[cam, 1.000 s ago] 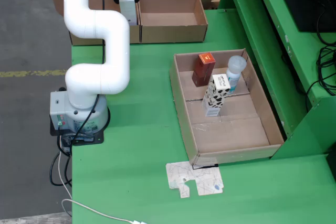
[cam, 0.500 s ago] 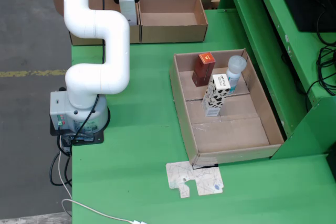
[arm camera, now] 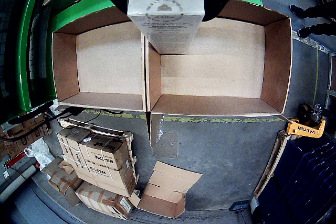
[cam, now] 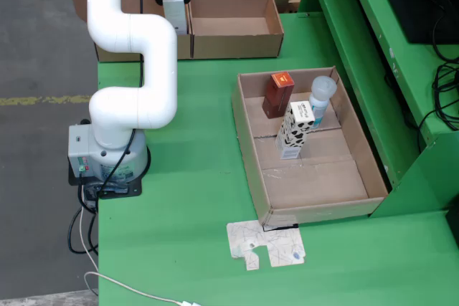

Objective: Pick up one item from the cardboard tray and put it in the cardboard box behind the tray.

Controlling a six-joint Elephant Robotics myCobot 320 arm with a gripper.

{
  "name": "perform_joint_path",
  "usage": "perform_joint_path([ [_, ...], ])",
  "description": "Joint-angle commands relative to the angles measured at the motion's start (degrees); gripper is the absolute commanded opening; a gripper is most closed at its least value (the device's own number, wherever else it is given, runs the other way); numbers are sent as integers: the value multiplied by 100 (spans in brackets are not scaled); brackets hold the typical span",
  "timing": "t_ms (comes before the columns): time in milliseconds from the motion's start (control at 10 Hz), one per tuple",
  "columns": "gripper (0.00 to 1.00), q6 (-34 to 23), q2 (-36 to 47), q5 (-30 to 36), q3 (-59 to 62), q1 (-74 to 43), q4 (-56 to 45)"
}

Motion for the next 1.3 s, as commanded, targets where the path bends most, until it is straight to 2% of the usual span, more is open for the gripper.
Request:
perform_joint_path([
  [0,20,21,140,-91,158,-14,90],
  [800,100,21,140,-91,158,-14,90],
  [1200,100,21,140,-91,158,-14,90],
])
